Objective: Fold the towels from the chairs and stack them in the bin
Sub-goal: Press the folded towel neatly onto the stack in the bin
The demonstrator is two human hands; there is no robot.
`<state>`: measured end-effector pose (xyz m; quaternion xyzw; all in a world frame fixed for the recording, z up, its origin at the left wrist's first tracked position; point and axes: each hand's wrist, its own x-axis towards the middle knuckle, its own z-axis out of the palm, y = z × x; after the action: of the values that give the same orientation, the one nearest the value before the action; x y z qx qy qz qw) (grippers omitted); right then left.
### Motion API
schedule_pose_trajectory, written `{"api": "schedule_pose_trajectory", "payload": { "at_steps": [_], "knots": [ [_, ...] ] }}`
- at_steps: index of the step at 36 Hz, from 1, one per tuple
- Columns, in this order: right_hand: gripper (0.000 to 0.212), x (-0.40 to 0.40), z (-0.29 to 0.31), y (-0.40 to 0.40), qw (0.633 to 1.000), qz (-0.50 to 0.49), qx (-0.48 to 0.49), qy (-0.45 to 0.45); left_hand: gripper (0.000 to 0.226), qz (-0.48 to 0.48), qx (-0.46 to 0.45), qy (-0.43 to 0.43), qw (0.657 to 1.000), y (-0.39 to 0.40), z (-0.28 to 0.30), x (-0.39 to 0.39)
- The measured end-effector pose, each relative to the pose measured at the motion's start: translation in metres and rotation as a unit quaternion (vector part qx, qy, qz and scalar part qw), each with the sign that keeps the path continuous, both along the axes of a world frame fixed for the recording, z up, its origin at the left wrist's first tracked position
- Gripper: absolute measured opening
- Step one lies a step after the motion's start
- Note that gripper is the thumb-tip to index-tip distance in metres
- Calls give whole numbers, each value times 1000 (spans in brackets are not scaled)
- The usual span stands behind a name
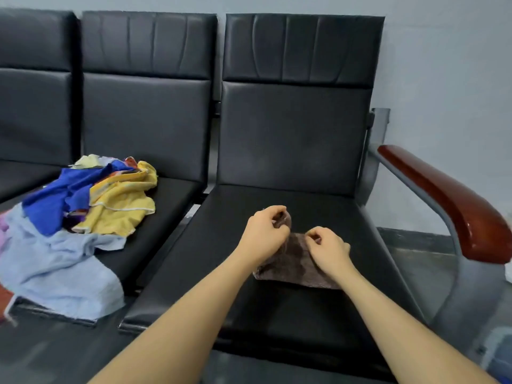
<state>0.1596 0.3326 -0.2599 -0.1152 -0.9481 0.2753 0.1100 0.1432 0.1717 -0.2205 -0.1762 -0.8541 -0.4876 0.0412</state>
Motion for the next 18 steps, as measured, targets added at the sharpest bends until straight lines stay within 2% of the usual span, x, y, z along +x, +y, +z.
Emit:
{"api": "schedule_pose_trajectory", "payload": {
  "at_steps": [3, 6, 11, 14, 18],
  "knots": [
    [22, 9, -2, 19, 999, -36, 20, -15, 47, -29, 1, -3, 1000, 18, -2, 4],
    [26, 16, 0, 33, 996, -74, -33, -26, 50, -58, -18, -10, 998, 36, -4, 7],
    [39, 20, -1, 41, 993, -92, -43, -65, 54, -150, -74, -100, 981, 53, -21, 12],
    [41, 21, -2, 40, 992, -89, -20, -82, 50, -115, -89, -93, 985, 55, -28, 7],
    [26, 20, -6, 35, 994, -82, -4, -73, 35, 4, -97, -27, 995, 48, -29, 0]
  ]
}}
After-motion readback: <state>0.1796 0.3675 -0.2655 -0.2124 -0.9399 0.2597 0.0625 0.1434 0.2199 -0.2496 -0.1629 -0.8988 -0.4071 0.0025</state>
